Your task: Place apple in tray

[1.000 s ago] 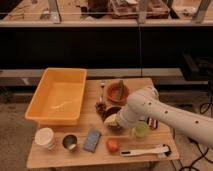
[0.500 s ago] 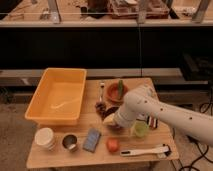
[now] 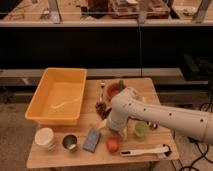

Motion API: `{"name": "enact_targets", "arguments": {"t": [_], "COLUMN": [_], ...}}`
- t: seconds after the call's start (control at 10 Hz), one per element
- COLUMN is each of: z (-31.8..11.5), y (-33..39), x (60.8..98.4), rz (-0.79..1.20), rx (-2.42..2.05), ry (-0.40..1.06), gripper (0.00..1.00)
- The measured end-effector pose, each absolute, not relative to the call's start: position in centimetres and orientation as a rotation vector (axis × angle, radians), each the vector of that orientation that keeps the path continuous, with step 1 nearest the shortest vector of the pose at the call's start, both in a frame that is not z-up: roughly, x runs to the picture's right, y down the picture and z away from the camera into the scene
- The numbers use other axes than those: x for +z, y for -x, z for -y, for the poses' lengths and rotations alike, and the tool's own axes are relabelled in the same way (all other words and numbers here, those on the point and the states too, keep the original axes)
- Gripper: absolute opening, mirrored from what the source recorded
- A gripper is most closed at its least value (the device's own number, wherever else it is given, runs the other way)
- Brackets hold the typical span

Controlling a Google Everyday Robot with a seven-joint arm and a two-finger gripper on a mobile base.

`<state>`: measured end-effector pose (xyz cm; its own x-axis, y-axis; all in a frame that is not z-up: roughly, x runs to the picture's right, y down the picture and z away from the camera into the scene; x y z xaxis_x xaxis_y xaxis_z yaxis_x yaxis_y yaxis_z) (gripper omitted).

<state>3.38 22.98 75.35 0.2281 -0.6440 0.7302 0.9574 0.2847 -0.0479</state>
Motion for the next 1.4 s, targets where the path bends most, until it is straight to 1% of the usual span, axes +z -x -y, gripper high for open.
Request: {"name": "enact_targets", "arguments": {"t": [0.4,1.0,1.4], "z": [-25.2,-28.3,-29.3], "y": [-4.1,-3.9,-3.3], "x": [75.7,75.0,75.2], "rz": [0.653,0.672,0.685], "rx": [-1.211,-1.220,-1.214], "ry": [0.622,0.628,0.621], "gripper": [0.80,0.80,0.80]}}
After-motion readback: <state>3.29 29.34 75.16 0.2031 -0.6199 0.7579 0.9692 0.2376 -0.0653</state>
